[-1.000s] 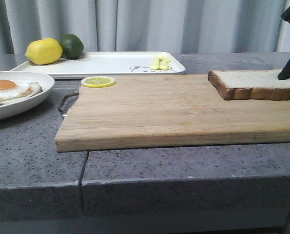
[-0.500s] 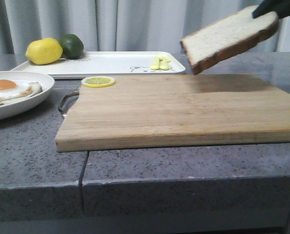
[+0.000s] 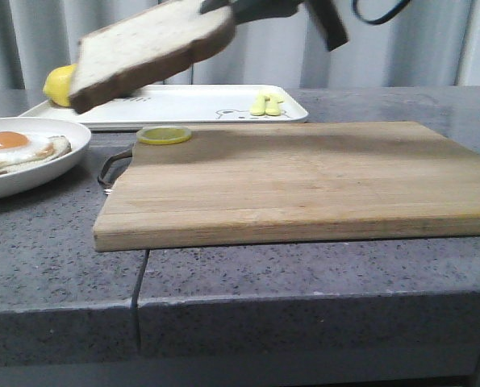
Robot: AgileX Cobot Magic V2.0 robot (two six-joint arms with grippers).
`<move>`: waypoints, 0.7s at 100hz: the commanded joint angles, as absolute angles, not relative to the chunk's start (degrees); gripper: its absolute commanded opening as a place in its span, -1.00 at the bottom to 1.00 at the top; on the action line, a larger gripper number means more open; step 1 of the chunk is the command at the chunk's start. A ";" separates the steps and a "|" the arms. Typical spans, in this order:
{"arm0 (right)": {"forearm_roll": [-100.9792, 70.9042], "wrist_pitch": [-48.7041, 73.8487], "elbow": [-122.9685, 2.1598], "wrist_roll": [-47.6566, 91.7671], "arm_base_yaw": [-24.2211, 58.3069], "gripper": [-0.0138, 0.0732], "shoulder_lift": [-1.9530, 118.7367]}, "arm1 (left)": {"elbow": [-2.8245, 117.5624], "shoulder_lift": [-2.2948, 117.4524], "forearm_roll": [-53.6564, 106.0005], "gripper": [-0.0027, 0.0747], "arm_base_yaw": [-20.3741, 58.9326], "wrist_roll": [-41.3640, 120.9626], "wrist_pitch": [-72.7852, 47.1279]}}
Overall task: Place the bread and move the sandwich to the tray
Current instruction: 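Lift the bread and carry it with the right gripper toward the egg plate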
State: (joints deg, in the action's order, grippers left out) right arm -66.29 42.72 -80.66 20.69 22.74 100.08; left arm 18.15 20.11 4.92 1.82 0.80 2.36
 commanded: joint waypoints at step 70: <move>-87.06 30.45 -92.25 29.45 39.13 -0.80 112.60 | 20.36 20.82 5.60 -0.98 1.77 0.54 7.13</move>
